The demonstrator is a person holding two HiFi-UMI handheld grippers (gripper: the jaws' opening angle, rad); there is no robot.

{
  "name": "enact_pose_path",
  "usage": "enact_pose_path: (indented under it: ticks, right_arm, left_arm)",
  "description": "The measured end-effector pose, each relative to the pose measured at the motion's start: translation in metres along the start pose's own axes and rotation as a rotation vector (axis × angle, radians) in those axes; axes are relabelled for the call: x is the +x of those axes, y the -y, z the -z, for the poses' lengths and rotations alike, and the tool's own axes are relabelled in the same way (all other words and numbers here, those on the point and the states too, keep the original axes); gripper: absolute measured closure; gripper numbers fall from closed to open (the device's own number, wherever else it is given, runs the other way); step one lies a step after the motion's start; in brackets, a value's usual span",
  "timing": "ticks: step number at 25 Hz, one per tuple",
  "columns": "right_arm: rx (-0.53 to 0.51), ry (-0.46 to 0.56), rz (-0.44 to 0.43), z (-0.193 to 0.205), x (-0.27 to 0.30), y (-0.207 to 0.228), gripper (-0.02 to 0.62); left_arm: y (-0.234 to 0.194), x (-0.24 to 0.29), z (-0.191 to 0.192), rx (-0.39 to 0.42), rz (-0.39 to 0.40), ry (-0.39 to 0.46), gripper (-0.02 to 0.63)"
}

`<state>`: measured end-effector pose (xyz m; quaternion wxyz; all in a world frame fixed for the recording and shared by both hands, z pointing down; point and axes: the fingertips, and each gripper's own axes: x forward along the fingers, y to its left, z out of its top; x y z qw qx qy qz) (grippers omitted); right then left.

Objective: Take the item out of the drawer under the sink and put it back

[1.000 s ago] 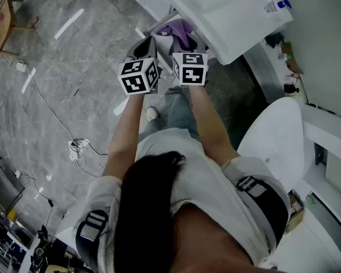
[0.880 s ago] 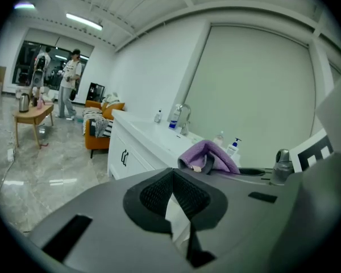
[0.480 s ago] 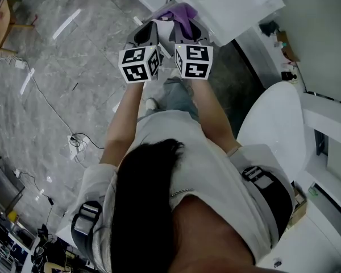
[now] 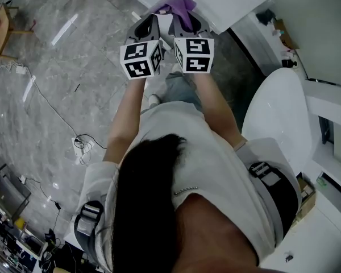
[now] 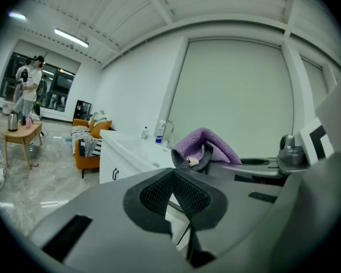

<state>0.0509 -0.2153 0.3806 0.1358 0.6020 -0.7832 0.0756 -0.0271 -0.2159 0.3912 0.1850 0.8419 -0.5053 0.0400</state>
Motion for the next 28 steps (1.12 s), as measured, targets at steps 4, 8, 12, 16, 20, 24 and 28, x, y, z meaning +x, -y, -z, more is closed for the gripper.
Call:
enact_pose_path:
  ticks: [4,8,12,16,20,24,28]
  right_arm:
    - [0.007,-0.005,0.009,0.0031,-0.0051,0.0031,0.514]
    - [0.012,-0.008,0.003,0.0046,-0.0031,0.0031,0.514]
    - [0.007,-0.011,0.003,0.0045,0.0005,0.0014,0.514]
    - [0.011,-0.016,0.008,0.0059,0.0026,0.0011,0.514]
    - [0.011,-0.019,0.013,0.0063,0.0035,0.0032,0.514]
    - [0.011,-0.017,0.017,0.0067,0.0035,0.0043,0.514]
    - [0.002,-0.009,0.016,0.0061,0.0023,0.0034,0.514]
  left_arm:
    - [0.0085,-0.0008,0.0004,0.008,0.011,0.000,0.603]
    - [0.0089,0.0012,-0.0001,0.009,0.008,0.000,0.603]
    - [0.0044,0.0031,0.0000,0.009,0.000,-0.002,0.603]
    - [0.0019,0.0046,-0.0002,0.014,-0.005,-0.008,0.603]
    - [0.0010,0.0063,-0.0008,0.015,-0.007,-0.007,0.603]
    - [0.0013,0.0064,0.0009,0.023,-0.003,-0.012,0.603]
    - [0.0010,0.0036,0.0052,0.031,-0.001,-0.017,0.604]
